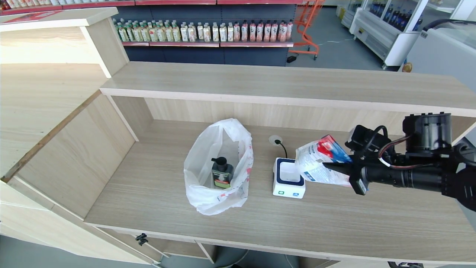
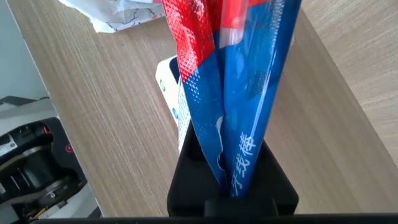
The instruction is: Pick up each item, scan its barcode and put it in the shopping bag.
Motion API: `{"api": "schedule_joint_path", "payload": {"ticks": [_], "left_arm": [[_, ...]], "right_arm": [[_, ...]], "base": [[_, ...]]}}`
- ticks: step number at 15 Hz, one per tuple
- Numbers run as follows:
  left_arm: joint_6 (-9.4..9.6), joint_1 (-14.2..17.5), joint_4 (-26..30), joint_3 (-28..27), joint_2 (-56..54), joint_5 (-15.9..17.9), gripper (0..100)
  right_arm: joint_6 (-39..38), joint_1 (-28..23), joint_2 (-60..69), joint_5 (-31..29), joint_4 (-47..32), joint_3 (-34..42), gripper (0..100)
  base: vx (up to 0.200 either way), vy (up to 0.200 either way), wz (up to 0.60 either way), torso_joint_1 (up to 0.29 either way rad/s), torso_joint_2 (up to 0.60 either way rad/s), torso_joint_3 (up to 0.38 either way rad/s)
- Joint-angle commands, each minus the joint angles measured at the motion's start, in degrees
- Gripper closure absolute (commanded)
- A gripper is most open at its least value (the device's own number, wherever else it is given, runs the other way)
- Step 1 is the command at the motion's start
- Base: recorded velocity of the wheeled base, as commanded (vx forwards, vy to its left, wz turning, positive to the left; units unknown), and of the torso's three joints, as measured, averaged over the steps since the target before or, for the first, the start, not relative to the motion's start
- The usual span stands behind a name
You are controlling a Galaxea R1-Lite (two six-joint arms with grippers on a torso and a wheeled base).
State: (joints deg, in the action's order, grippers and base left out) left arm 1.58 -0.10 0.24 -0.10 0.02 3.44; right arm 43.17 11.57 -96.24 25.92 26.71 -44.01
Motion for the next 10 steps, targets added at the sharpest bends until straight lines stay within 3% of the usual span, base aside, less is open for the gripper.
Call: {"api": "schedule_joint_path", "payload": {"ticks": [1, 6, 10], "left_arm": [[0.00, 0.0, 0.0, 0.0, 0.1, 0.0, 0], [0.00, 0.0, 0.0, 0.1, 0.1, 0.0, 0], [0.00, 0.0, 0.0, 0.1, 0.0, 0.0, 0]], "right_arm": [[2.7, -1.1, -2.2, 1.9, 0.0, -0.2, 100], [9.5, -3.3, -7.6, 6.3, 1.4, -2.8, 100], [9.5, -2.6, -13.8, 10.0, 10.4, -4.1, 100]], "base": [[0.000, 0.000, 0.00, 0.000, 0.00, 0.000], [0.000, 0.000, 0.00, 0.000, 0.00, 0.000], [0.000, 0.000, 0.00, 0.000, 0.00, 0.000]]}}
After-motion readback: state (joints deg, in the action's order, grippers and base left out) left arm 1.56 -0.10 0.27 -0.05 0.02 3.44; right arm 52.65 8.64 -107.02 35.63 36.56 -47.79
